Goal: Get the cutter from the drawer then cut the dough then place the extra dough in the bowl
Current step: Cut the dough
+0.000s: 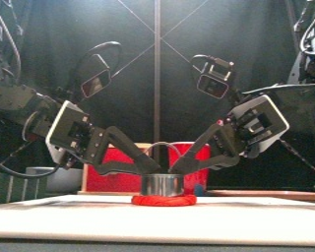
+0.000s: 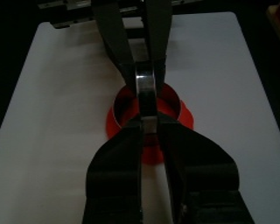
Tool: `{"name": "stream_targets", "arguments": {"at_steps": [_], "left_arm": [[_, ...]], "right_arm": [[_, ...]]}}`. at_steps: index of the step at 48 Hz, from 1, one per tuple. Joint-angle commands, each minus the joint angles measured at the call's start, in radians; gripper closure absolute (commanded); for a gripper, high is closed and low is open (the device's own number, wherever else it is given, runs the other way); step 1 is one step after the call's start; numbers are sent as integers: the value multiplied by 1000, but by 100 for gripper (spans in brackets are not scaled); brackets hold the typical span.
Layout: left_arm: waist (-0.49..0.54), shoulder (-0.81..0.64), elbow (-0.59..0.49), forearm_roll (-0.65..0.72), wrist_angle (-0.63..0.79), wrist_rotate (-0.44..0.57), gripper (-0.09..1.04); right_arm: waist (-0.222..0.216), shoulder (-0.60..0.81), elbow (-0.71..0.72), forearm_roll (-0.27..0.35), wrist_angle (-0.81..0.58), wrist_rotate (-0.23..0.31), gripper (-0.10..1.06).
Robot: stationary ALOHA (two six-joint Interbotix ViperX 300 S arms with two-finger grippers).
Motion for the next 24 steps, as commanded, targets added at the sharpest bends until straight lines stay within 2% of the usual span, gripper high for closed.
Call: {"name": "stream_targets", "arguments": {"at_steps": [1,12,24], "left_arm": [[9,-21,12,-6,46,-9,32],[35,-63,12,12,46,-9,22],[60,-114,15,46,46,-6,13]], "right_arm": [[-3,-11,-25,6,60,3,49],[-3,-38,-41,12,121,0,46],[2,-69,-52,12,123,0,39]]}}
